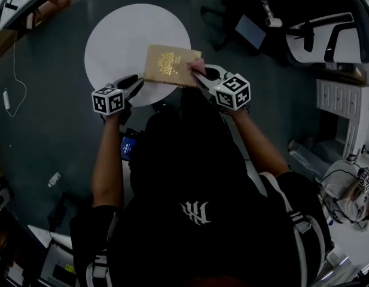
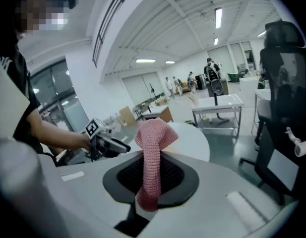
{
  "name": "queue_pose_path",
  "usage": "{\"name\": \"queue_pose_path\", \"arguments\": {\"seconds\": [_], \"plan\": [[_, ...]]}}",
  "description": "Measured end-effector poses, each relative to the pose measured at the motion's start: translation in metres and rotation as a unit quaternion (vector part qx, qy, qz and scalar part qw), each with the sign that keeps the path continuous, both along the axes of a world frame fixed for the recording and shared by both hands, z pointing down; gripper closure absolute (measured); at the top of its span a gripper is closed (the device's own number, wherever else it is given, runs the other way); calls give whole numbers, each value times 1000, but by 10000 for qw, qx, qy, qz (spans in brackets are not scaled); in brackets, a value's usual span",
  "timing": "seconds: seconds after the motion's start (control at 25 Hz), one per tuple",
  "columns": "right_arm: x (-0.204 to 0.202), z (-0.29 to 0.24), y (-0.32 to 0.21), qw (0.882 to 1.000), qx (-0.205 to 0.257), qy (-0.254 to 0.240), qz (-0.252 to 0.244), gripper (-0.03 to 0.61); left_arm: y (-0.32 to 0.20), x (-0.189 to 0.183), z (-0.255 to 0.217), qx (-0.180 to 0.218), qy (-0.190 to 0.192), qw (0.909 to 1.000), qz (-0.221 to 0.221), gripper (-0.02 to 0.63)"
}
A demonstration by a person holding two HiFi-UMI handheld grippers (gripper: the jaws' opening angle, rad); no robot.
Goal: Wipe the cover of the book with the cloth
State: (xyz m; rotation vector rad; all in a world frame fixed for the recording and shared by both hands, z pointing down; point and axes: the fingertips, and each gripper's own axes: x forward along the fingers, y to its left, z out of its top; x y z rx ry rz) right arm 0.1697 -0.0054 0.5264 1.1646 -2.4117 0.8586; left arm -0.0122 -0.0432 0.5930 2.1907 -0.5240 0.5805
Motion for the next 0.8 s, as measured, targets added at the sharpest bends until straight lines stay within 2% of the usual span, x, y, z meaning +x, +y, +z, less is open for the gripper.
{"name": "queue_pose_path", "arguments": {"seconds": [0.16,0.28,0.4,0.6,0.72,0.8], "plan": [[-34,-80,-24,9916,923,-692,-585,540,-8,9,-83,940,564,9939,-87,550],[-48,-134,-40,9754,1560,-1119,-1086,541,-14,18,-147,1733,856,9810,-188,606],[-58,-184,-34,9555,1983,-1605,-1483,541,-4,23,-200,2327,948,9677,-200,611],[-41,-242,-3,9214,2396,-2361,-1944,541,34,53,-264,2981,870,9503,-206,611],[-20,-263,26,9067,2552,-2575,-2154,541,66,78,-287,3260,841,9413,-257,611],[-4,-270,49,9014,2634,-2580,-2271,541,91,96,-296,3385,805,9372,-254,611]]}}
